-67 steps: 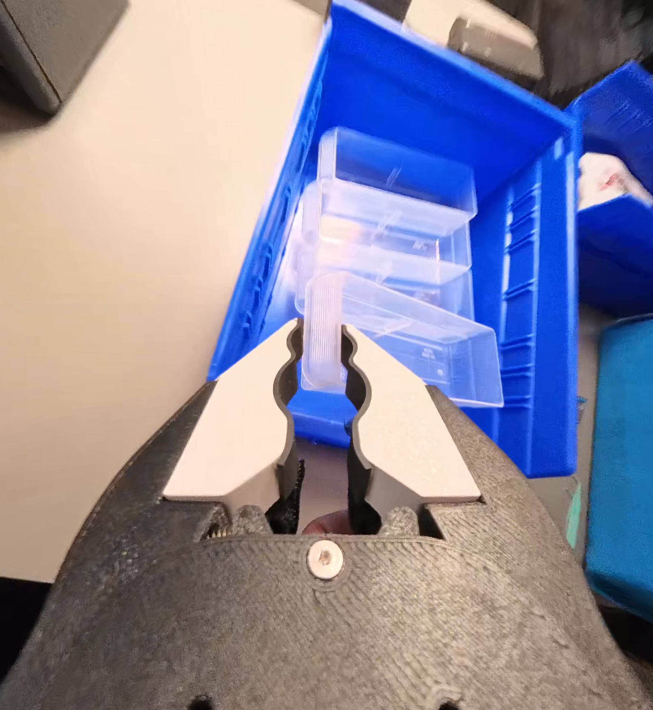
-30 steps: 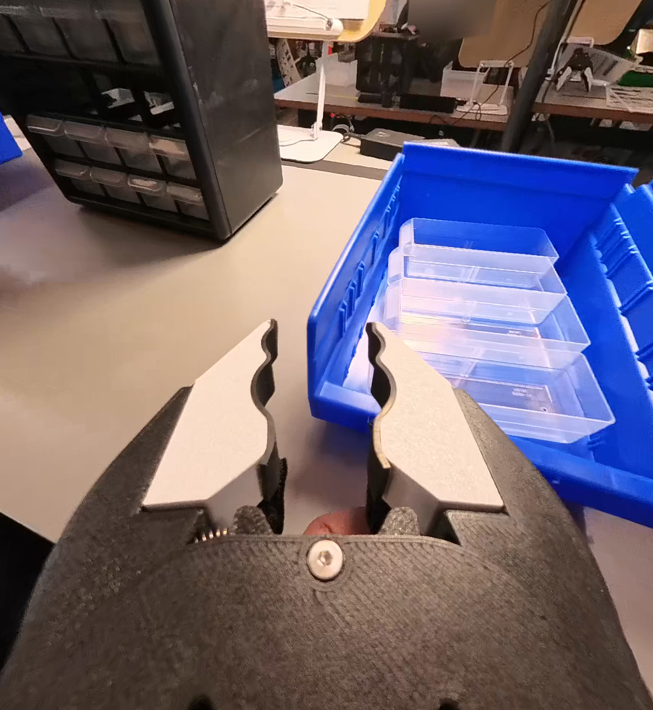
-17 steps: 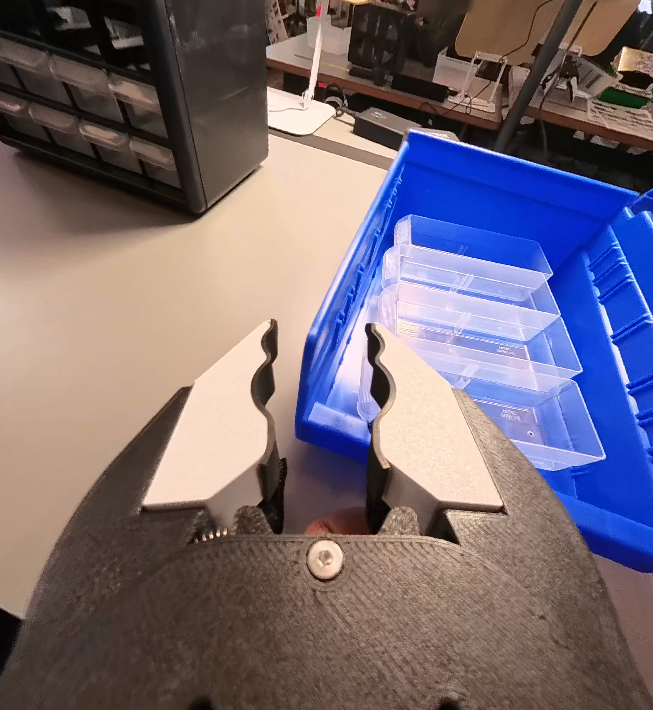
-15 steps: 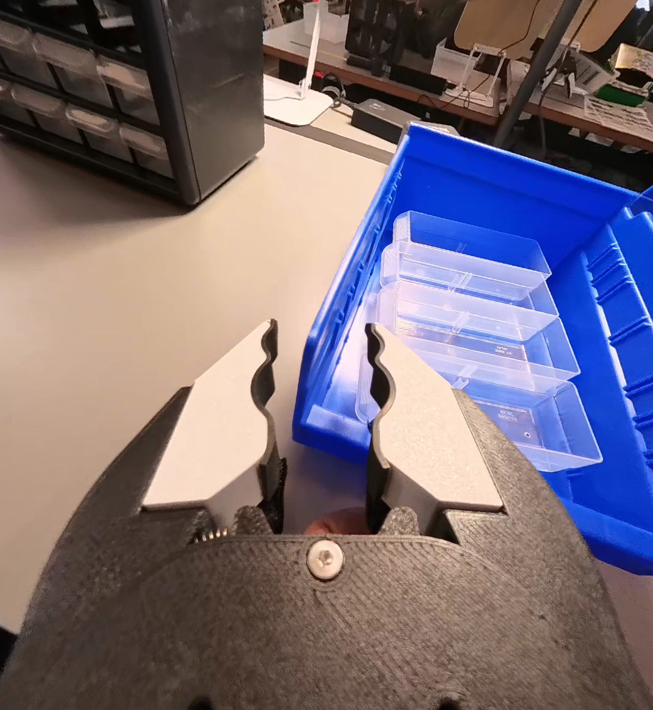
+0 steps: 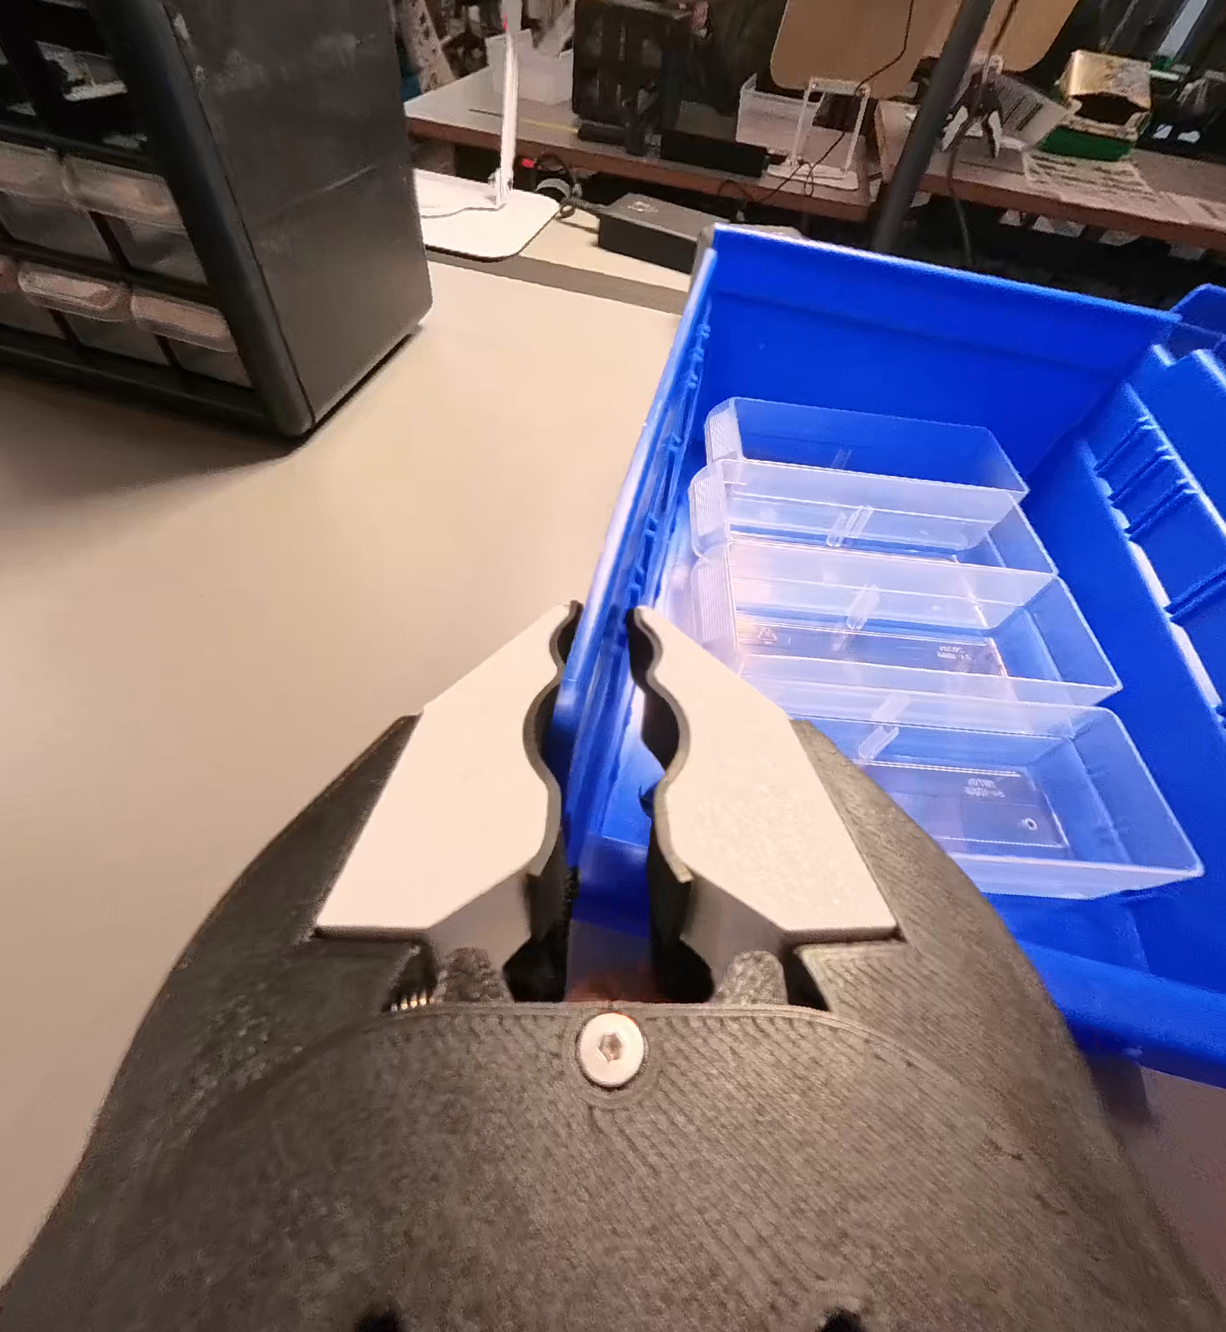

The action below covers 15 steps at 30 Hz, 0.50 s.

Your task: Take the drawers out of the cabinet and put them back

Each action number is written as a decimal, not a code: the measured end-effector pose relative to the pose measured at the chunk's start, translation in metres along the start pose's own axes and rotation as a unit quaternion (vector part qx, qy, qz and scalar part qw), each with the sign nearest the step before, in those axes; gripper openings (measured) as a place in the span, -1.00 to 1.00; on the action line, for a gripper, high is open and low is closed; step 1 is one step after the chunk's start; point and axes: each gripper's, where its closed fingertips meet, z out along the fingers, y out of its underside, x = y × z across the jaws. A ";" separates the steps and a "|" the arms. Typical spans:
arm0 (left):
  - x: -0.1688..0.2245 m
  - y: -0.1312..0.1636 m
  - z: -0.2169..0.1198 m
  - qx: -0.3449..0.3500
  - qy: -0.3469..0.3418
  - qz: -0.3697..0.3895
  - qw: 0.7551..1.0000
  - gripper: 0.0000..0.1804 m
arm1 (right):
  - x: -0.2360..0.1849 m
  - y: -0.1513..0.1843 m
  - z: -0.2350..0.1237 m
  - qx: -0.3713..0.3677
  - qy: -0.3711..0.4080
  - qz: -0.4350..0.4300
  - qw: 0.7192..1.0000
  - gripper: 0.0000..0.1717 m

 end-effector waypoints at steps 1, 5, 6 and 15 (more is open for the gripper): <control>0.001 0.000 -0.002 0.005 -0.003 0.003 1.000 -0.96 | 0.001 0.001 -0.001 0.000 0.012 -0.004 1.000 -0.84; 0.021 0.005 -0.021 0.021 0.017 0.030 0.999 -0.95 | 0.004 0.007 -0.016 0.008 0.033 -0.019 0.999 -0.91; 0.025 0.008 -0.027 0.024 0.020 0.038 0.999 -0.95 | 0.004 0.008 -0.022 0.009 0.031 -0.019 0.999 -0.91; 0.072 0.027 -0.094 0.057 0.124 0.069 0.988 -0.95 | -0.017 0.029 -0.081 0.027 -0.045 -0.060 0.997 -0.92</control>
